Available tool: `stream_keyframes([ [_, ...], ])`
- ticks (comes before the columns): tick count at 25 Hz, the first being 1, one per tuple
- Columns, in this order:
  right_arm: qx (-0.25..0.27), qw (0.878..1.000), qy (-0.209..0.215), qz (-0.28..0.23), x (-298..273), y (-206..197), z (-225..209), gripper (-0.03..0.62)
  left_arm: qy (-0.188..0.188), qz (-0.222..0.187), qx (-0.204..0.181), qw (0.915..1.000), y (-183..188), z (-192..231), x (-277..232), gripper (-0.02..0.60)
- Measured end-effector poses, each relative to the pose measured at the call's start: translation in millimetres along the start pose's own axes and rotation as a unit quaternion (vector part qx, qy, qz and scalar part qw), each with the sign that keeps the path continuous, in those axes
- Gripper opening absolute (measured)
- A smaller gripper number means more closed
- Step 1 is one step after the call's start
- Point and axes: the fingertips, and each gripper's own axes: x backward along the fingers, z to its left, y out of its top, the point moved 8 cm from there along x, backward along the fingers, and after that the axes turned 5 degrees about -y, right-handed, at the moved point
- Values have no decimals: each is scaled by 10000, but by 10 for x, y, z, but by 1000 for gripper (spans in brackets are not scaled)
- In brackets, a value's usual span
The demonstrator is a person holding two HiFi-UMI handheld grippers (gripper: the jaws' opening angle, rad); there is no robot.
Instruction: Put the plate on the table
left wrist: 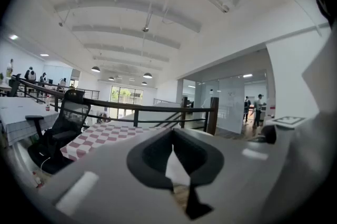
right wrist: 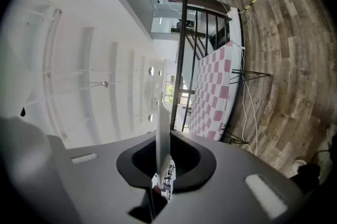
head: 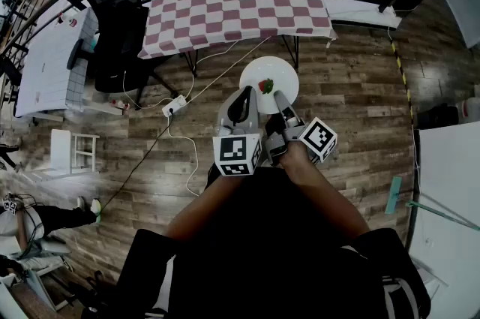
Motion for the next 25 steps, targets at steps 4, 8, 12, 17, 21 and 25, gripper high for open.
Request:
stream_keyframes([
  [4, 198, 9997, 100, 32, 37, 45, 34, 18, 155, -27, 27, 9999, -28, -30, 39, 9],
  [8, 96, 9995, 290, -93, -17, 54, 6, 20, 278, 6, 36, 9996, -73, 41, 31, 9],
  [12, 33, 10000, 54, -47, -103, 24, -105, 20, 458, 28, 13, 9989, -109, 222, 48, 9],
  [17, 77, 9999, -106, -85, -247, 65, -144, 20, 453, 39, 47, 9990, -118, 405, -47, 9],
  [21, 24, 9999, -73, -152, -409, 195, -149, 20, 400, 109, 101, 9991, -127, 518, -260, 9],
  [25, 71, 9998, -158, -102, -627, 244, -120, 20, 412, 93, 152, 9990, -71, 710, -480, 9],
])
